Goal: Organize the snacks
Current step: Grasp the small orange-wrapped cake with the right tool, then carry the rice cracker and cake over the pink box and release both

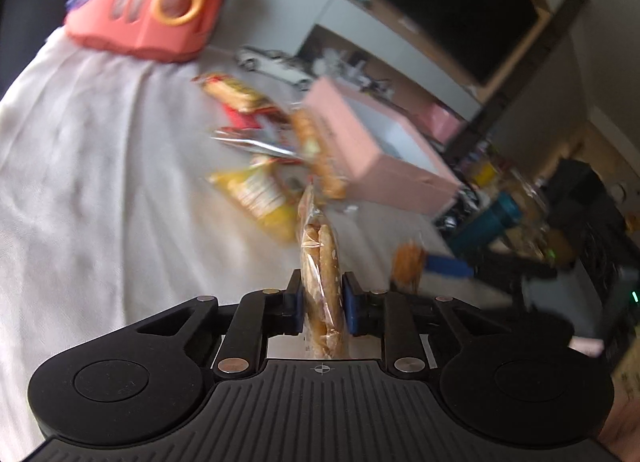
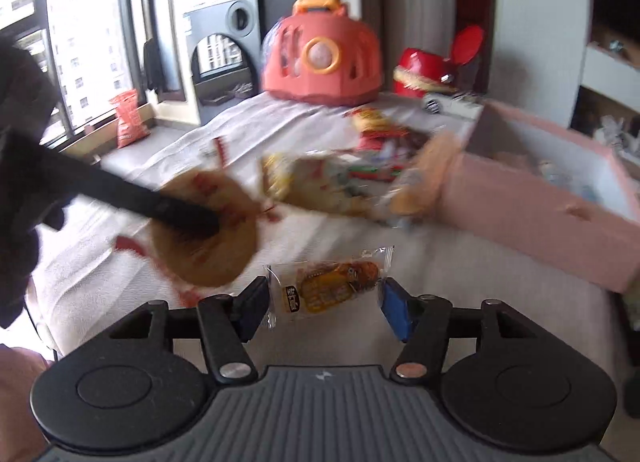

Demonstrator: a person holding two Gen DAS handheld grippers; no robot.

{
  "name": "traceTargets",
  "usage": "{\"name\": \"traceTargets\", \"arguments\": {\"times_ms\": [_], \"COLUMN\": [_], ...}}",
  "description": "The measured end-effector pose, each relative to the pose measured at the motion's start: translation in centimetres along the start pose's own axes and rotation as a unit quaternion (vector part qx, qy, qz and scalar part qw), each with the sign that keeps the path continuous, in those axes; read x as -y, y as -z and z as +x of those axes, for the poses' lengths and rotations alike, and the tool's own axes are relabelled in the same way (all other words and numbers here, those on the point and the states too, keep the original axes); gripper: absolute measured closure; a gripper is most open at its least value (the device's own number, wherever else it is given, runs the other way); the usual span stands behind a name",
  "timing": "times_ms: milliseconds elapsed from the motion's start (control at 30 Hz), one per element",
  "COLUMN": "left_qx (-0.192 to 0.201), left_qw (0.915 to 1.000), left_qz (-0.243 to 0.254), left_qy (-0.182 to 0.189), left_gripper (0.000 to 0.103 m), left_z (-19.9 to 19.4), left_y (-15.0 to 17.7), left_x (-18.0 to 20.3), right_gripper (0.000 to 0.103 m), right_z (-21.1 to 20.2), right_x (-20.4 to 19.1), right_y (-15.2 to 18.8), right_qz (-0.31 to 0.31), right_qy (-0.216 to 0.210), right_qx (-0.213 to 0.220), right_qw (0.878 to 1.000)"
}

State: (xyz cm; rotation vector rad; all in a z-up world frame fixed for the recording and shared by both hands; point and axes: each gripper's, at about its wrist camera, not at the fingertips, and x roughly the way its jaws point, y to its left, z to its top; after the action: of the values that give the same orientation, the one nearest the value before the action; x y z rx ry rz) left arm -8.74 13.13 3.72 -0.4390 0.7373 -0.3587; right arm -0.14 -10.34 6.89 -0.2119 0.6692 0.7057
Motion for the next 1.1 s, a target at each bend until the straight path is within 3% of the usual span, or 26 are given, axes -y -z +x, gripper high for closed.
{"name": "traceTargets", "arguments": {"times_ms": [100,167,267,333,400,500,633,733,900,1033,1100], "left_qx": [0.021,0.048,0.105,0.123,0.121,0.078,0.001,-0.022,0.032,0.075,0.085], "left_qw": [0.999,0.9951,0.9838,0.9788,0.9797,0.9852,0.9904,0.9966,0.9957,0.9967,0.9962], "left_qz": [0.026,0.067,0.115,0.118,0.087,0.025,-0.022,-0.038,-0.048,-0.025,-0.014], "left_qy": [0.031,0.054,0.088,0.112,0.134,0.15,0.136,0.07,0.072,0.019,-0.017], "left_gripper": [0.081,0.081,0.081,0.08,0.08,0.08,0.08,0.079,0.079,0.079,0.079], "left_z": [-1.6,-2.8,-3.2,-1.3,2.4,10.0,19.9,24.1,20.7,15.1,13.0], "left_y": [-1.9,-5.1,-11.2,-14.9,-17.9,-20.1,-19.4,-19.1,-19.9,-18.8,-17.6], "left_x": [2.8,5.5,9.8,11.7,12.1,10.9,8.1,5.6,2.7,1.2,0.4], "right_gripper": [0.042,0.042,0.042,0.042,0.042,0.042,0.042,0.042,0.031,0.031,0.031], "right_z": [-3.2,-6.2,-10.3,-12.0,-12.5,-11.1,-7.1,-2.9,4.2,6.8,7.0], "right_x": [1.9,3.8,6.8,9.4,12.5,16.5,20.0,21.7,24.8,25.0,24.5], "right_y": [-0.8,-2.6,-7.0,-9.8,-11.9,-13.2,-13.0,-13.4,-14.7,-14.0,-12.8], "right_qz": [0.011,0.02,0.025,0.048,0.081,0.121,0.147,0.157,0.186,0.203,0.2], "right_qy": [0.026,0.048,0.127,0.167,0.178,0.195,0.204,0.197,0.142,0.152,0.179], "right_qx": [0.034,0.074,0.133,0.156,0.168,0.161,0.128,0.094,0.025,0.017,0.015], "right_qw": [0.999,0.996,0.983,0.972,0.966,0.96,0.959,0.963,0.972,0.967,0.963]}}
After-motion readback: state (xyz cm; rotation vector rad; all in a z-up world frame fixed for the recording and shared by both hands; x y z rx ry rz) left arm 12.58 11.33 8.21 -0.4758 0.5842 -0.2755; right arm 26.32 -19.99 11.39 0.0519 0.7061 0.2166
